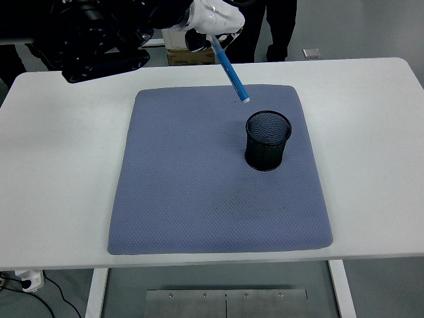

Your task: Left hand places marker in pen holder

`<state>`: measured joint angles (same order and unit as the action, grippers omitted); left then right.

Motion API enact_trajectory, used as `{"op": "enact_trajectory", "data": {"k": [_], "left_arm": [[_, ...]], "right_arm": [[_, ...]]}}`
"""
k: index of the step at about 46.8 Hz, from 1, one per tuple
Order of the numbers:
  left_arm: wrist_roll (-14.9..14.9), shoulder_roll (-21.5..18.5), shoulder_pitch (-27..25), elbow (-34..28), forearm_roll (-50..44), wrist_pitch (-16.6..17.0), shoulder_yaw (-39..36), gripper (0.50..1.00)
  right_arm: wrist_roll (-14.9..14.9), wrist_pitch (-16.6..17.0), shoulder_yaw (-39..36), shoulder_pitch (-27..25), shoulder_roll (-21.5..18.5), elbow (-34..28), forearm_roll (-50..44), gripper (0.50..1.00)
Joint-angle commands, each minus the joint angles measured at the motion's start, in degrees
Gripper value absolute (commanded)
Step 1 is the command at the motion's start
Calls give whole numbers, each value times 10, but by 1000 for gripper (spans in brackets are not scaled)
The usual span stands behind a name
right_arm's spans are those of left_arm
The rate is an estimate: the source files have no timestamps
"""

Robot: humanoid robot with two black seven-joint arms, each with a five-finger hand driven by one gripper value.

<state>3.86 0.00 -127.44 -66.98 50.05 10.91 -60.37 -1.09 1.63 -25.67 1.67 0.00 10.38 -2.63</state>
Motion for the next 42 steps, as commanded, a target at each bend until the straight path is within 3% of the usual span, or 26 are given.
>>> {"op": "enact_trajectory", "data": {"k": [1, 22, 42], "left_arm": [[-3, 0, 5, 1, 4, 1, 0, 500], [-9, 0, 48, 11, 2, 50, -2, 500], [-6, 0, 87, 11, 29, 120, -8, 500]], "right_arm": [[-1, -1, 0, 0, 0, 0, 0, 1000], [-1, -1, 0, 0, 0, 0, 0, 1000], [-1, -1, 0, 0, 0, 0, 0, 1000]]}}
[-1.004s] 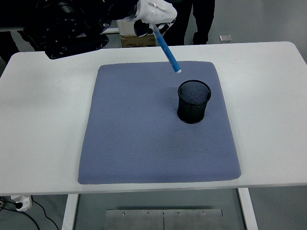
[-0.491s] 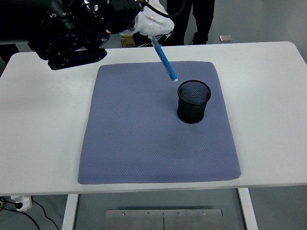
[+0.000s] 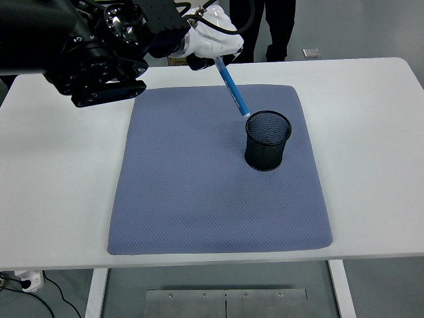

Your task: Left hand places marker in pen holder

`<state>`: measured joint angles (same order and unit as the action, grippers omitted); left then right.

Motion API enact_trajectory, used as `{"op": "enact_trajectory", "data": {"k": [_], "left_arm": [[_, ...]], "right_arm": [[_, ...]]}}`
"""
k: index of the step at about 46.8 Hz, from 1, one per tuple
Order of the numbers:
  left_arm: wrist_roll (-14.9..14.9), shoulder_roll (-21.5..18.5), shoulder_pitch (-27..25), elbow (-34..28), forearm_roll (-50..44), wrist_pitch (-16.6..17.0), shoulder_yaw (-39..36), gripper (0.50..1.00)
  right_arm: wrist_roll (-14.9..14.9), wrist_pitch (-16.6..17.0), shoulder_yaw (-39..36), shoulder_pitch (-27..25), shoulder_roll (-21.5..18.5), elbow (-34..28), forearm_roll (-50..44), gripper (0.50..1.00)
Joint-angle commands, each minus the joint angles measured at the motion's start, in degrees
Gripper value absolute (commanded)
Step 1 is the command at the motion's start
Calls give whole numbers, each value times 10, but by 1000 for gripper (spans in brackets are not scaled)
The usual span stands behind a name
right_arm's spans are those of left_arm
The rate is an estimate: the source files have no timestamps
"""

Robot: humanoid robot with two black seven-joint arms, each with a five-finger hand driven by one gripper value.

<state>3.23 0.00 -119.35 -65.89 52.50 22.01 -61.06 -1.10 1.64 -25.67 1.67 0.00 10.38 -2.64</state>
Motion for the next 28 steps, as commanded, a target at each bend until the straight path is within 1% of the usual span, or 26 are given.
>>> {"op": "enact_trajectory", "data": {"k": [1, 8, 14, 15, 28], "left_arm": [[0, 0, 9, 0, 6, 13, -3, 500], [0, 0, 18, 1, 6, 44, -12, 500], [0, 0, 28, 4, 5, 62, -12, 500], [0, 0, 30, 5, 3, 70, -12, 500], [-1, 0, 45, 4, -16, 114, -12, 500]], "right_arm": [[0, 0, 0, 0, 0, 0, 0, 1000], [0, 0, 0, 0, 0, 1, 0, 1000], [0, -1, 0, 0, 0, 1, 0, 1000], [0, 0, 0, 0, 0, 0, 0, 1000], [0, -1, 0, 0, 0, 0, 0, 1000]]}}
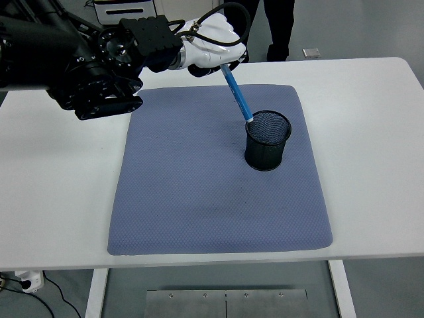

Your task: Left hand places marker in pen holder

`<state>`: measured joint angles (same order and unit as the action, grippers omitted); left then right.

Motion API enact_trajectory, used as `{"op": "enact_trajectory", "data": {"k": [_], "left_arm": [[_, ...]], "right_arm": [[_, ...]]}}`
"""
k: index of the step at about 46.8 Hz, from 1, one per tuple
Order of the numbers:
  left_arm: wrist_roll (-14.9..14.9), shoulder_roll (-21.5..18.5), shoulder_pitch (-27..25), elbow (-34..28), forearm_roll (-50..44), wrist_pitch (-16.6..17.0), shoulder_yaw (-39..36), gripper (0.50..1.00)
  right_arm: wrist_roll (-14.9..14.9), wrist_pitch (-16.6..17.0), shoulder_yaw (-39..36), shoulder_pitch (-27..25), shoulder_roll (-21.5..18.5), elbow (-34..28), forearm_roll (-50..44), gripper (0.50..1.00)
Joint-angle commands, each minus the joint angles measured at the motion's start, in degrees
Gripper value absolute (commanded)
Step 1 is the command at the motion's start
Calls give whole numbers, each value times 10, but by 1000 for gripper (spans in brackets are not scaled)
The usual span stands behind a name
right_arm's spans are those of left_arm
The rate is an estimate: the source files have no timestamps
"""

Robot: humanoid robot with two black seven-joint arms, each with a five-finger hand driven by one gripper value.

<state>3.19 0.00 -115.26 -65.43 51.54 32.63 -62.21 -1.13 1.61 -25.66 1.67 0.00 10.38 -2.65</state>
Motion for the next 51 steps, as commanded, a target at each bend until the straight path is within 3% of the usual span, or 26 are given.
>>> {"op": "enact_trajectory", "data": {"k": [1, 21, 51], "left_arm": [[0, 0, 6, -1, -8, 12, 0, 500], [-1, 0, 49, -1, -46, 24, 0, 500], [-1, 0, 44, -11, -51, 24, 6, 500]], "right_arm": [[0, 0, 0, 0, 0, 0, -1, 1000], [0, 1, 0, 0, 0, 1, 0, 1000], [0, 1, 0, 0, 0, 0, 0, 1000]]}}
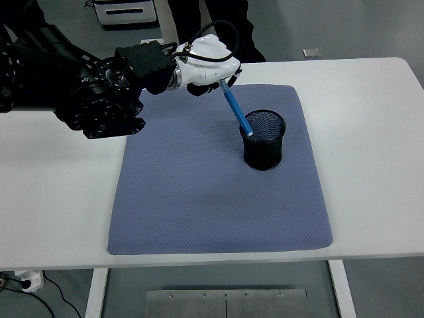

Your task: Left hand places marker in pen holder

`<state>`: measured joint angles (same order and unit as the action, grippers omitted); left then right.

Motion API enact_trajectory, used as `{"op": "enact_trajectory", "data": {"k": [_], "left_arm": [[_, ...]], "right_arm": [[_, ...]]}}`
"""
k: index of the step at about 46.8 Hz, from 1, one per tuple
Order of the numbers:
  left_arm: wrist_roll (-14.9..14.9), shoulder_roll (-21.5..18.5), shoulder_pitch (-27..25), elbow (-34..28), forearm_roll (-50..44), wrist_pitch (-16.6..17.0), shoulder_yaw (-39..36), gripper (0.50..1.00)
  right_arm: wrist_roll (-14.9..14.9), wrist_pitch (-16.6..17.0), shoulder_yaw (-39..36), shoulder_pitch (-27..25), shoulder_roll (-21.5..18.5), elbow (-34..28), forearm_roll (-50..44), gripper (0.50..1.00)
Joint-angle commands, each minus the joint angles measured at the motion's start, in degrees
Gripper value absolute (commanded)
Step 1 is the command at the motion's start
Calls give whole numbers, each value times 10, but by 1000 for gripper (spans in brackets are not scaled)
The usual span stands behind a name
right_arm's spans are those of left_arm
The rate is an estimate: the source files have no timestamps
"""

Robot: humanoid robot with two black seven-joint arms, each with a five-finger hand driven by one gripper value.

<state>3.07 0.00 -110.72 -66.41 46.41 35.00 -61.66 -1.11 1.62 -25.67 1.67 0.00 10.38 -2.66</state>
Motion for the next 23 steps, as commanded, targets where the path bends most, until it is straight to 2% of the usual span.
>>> {"op": "enact_trajectory", "data": {"k": [1, 23], "left_arm": [[0, 0, -1, -1, 0, 0, 0, 500], [-1, 0, -14, -35, -1, 0, 20, 500]], "right_arm": [[0, 0, 0, 0, 0, 0, 0, 1000], [0, 0, 0, 0, 0, 0, 0, 1000]]}}
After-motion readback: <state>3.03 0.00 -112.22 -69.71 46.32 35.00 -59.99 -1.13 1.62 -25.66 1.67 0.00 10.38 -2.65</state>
